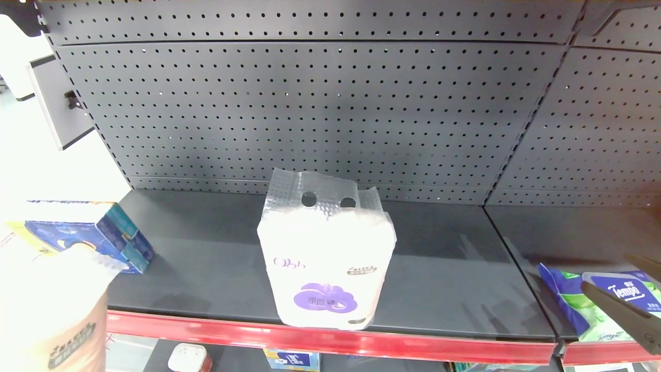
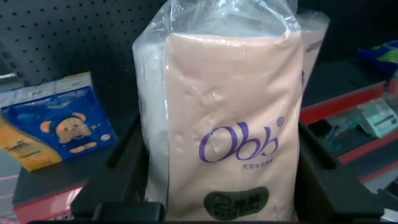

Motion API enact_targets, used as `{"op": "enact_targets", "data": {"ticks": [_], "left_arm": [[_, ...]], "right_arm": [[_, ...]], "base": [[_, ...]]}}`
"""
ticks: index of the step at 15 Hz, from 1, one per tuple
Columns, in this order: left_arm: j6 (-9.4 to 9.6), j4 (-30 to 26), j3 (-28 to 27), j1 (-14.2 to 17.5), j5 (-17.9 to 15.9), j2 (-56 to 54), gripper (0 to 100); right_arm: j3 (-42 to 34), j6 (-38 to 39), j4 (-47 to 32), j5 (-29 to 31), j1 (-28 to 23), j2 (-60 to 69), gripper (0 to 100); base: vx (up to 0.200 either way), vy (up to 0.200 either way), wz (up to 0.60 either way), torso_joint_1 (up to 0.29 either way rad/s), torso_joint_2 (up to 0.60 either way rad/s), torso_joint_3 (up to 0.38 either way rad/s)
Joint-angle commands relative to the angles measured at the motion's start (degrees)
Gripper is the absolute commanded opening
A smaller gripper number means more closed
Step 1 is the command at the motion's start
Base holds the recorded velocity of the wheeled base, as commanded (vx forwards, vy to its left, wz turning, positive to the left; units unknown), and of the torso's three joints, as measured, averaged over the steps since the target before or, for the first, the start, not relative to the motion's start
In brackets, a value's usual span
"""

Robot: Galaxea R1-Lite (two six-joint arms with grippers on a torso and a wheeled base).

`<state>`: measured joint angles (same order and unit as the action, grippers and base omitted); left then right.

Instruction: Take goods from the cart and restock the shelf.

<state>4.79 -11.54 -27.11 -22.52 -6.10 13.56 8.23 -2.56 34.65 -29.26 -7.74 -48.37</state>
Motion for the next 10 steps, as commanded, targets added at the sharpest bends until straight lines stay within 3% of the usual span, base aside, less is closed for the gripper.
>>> {"op": "enact_targets", "data": {"ticks": [1, 10], "left_arm": [[-0.04, 1.9, 0.4, -1.2, -2.8, 4.7, 0], [-1.63, 4.9, -6.3, -1.7, -5.5, 20.5, 0]], "right_arm": [[-0.2, 0.0, 0.1, -0.1, 0.0, 1.3, 100], [-0.9, 0.0, 0.1, 0.1, 1.5, 1.4, 100]], "base": [[0.0, 0.0, 0.0, 0.0, 0.0, 0.0], [0.0, 0.0, 0.0, 0.0, 0.0, 0.0]]}}
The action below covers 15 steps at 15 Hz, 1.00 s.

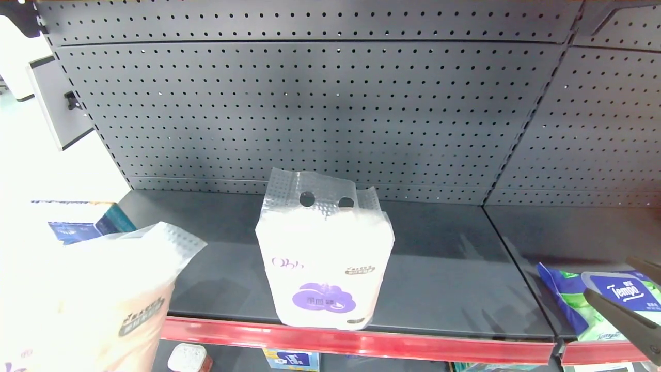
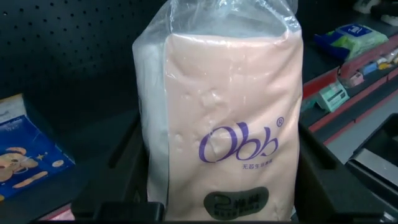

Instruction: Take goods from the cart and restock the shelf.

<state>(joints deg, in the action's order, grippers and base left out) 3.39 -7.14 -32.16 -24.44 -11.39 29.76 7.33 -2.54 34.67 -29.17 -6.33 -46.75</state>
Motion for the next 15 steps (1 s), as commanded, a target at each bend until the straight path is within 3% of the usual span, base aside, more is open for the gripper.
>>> {"op": "enact_targets", "data": {"ticks": [1, 4, 8, 13, 15], "left_arm": [[-0.58, 1.8, -1.2, 0.3, -0.1, 5.0, 0], [-0.75, 9.1, -1.3, 1.3, 0.6, 11.7, 0], [-0.58, 15.1, -1.3, 6.8, 1.0, 20.5, 0], [-0.58, 25.0, -2.0, 7.0, 1.3, 31.7, 0], [-0.58, 26.1, -4.5, 7.0, 1.0, 34.6, 0]], "right_arm": [[0.0, 0.0, 0.0, 0.0, 0.1, -0.2, 100], [0.5, 0.0, 0.0, -0.1, 0.1, 0.3, 100], [0.8, 0.0, 0.0, -0.6, 0.2, 0.0, 100], [1.6, 0.1, 0.0, -0.5, 2.8, -0.6, 100], [1.5, 0.1, 0.0, -0.5, 3.0, -0.5, 100]], "base": [[0.0, 0.0, 0.0, 0.0, 0.0, 0.0], [0.0, 0.0, 0.0, 0.0, 0.0, 0.0], [0.0, 0.0, 0.0, 0.0, 0.0, 0.0], [0.0, 0.0, 0.0, 0.0, 0.0, 0.0], [0.0, 0.0, 0.0, 0.0, 0.0, 0.0]]}}
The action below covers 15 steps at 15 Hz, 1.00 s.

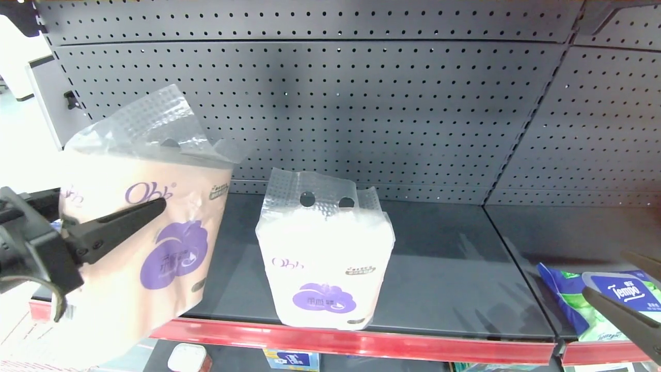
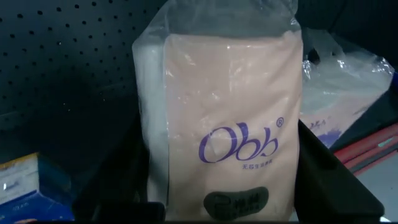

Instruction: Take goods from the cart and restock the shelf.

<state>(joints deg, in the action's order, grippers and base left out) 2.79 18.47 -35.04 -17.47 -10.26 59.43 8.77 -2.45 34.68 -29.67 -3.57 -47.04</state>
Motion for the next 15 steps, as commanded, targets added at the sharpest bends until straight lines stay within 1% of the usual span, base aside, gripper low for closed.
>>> {"op": "enact_targets", "data": {"ticks": [1, 4, 6, 7, 8, 9, 10, 11, 12, 13, 14, 15], "left_arm": [[-0.24, 0.5, -2.9, 0.1, -0.2, 6.0, 0], [-0.15, 1.6, -4.3, 0.0, -0.5, 9.4, 0], [-0.15, 6.1, -5.2, 0.0, -1.6, 12.7, 0], [-0.24, 11.3, -5.1, 0.0, -2.1, 16.3, 0], [-0.24, 15.3, -4.8, 0.0, -2.3, 18.9, 0], [-0.33, 17.7, -5.0, 0.0, -2.7, 20.3, 0], [-0.42, 18.8, -5.5, 0.0, -4.9, 22.0, 0], [-0.42, 18.8, -5.7, 0.2, -6.3, 22.6, 0], [-0.42, 18.9, -6.4, 1.0, -8.6, 23.6, 0], [-0.33, 20.0, -7.1, 1.4, -11.8, 26.4, 0], [-0.33, 23.8, -7.2, 1.5, -13.3, 28.5, 0], [-0.24, 27.6, -7.2, 2.0, -13.8, 30.7, 0]], "right_arm": [[0.1, 0.0, 0.0, 0.0, 0.2, -0.2, 100], [0.3, 0.0, -0.1, 0.1, 0.2, -0.3, 100], [0.1, 0.0, -0.1, 0.0, 0.3, -1.3, 100], [0.2, 0.0, -0.1, 0.1, 0.3, -1.6, 100], [0.5, 0.0, -0.1, 0.0, 0.3, -1.4, 100], [1.1, 0.0, -0.1, 0.0, 0.3, -1.3, 100], [1.3, 0.0, -0.1, 0.0, 0.3, -1.5, 100], [1.3, 0.0, -0.1, 0.1, 0.3, -1.6, 100], [1.2, 0.0, -0.1, 0.0, 0.3, -1.5, 100], [1.2, 0.0, -0.1, 0.0, 0.3, -1.5, 100], [1.3, 0.0, -0.1, 0.0, 0.3, -1.6, 100], [1.5, 0.0, -0.1, 0.0, 0.3, -2.0, 100]], "base": [[0.0, 0.0, 0.0, 0.0, 0.0, 0.0], [0.0, 0.0, 0.0, 0.0, 0.0, 0.0], [0.0, 0.0, 0.0, 0.0, 0.0, 0.0], [0.0, 0.0, 0.0, 0.0, 0.0, 0.0], [0.0, 0.0, 0.0, 0.0, 0.0, 0.0], [0.0, 0.0, 0.0, 0.0, 0.0, 0.0], [0.0, 0.0, 0.0, 0.0, 0.0, 0.0], [0.0, 0.0, 0.0, 0.0, 0.0, 0.0], [0.0, 0.0, 0.0, 0.0, 0.0, 0.0], [0.0, 0.0, 0.0, 0.0, 0.0, 0.0], [0.0, 0.0, 0.0, 0.0, 0.0, 0.0], [0.0, 0.0, 0.0, 0.0, 0.0, 0.0]]}}
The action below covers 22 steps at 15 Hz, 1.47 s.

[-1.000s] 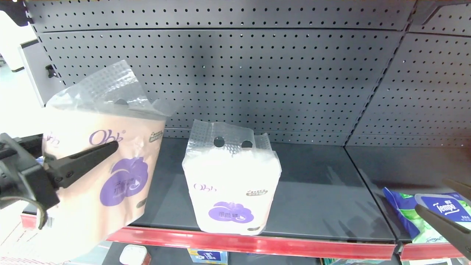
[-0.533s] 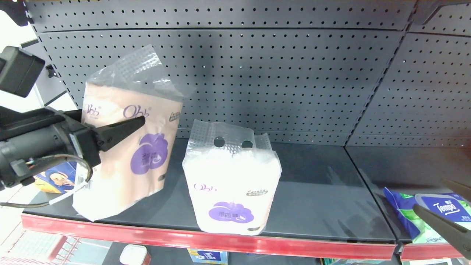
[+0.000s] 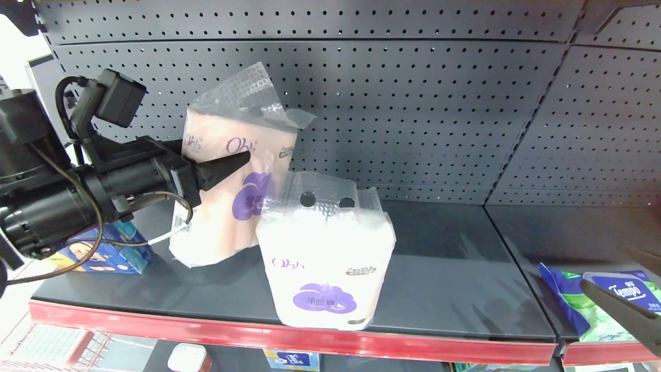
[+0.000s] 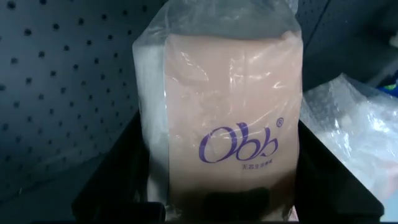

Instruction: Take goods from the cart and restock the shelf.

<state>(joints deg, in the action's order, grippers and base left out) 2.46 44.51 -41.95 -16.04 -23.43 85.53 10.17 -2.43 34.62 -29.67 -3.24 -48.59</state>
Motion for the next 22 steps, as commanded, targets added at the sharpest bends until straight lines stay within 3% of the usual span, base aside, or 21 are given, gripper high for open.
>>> {"op": "enact_targets", "data": {"ticks": [1, 2, 4, 8, 13, 16, 18, 22], "left_arm": [[0.09, 7.8, -0.5, 1.5, -1.0, 8.2, 0], [-0.09, 10.7, -0.6, 1.7, -1.2, 9.9, 0], [-0.53, 11.0, -0.8, 1.8, -3.4, 10.5, 0], [-1.58, 11.2, -2.0, 6.4, -16.0, 11.9, 0], [-2.11, 11.9, -2.3, 7.3, -25.1, 13.2, 0], [-2.11, 15.3, -2.7, 7.5, -27.4, 16.6, 0], [-2.37, 20.9, -2.8, 7.6, -29.3, 20.4, 0], [-9.23, 33.5, -4.4, 7.2, -29.4, 27.0, 0]], "right_arm": [[0.2, -0.1, 0.0, 0.1, 0.0, -0.5, 100], [0.5, -0.1, 0.0, 0.1, 0.3, -0.6, 100], [0.6, -0.1, 0.0, 0.1, 0.9, -0.9, 100], [1.4, 0.0, 0.0, 0.1, 1.7, -1.9, 100], [1.9, -0.1, 0.0, 0.4, 1.7, -1.7, 100], [1.9, 0.0, 0.0, 0.4, 1.7, -1.3, 100], [1.9, -0.1, 0.0, 0.4, 1.7, -1.5, 100], [2.1, -0.1, 0.0, 0.4, 1.7, -1.7, 100]], "base": [[0.0, 0.0, 0.0, 0.0, 0.0, 0.0], [0.0, 0.0, 0.0, 0.0, 0.0, 0.0], [0.0, 0.0, 0.0, 0.0, 0.0, 0.0], [0.0, 0.0, 0.0, 0.0, 0.0, 0.0], [0.0, 0.0, 0.0, 0.0, 0.0, 0.0], [0.0, 0.0, 0.0, 0.0, 0.0, 0.0], [0.0, 0.0, 0.0, 0.0, 0.0, 0.0], [0.0, 0.0, 0.0, 0.0, 0.0, 0.0]]}}
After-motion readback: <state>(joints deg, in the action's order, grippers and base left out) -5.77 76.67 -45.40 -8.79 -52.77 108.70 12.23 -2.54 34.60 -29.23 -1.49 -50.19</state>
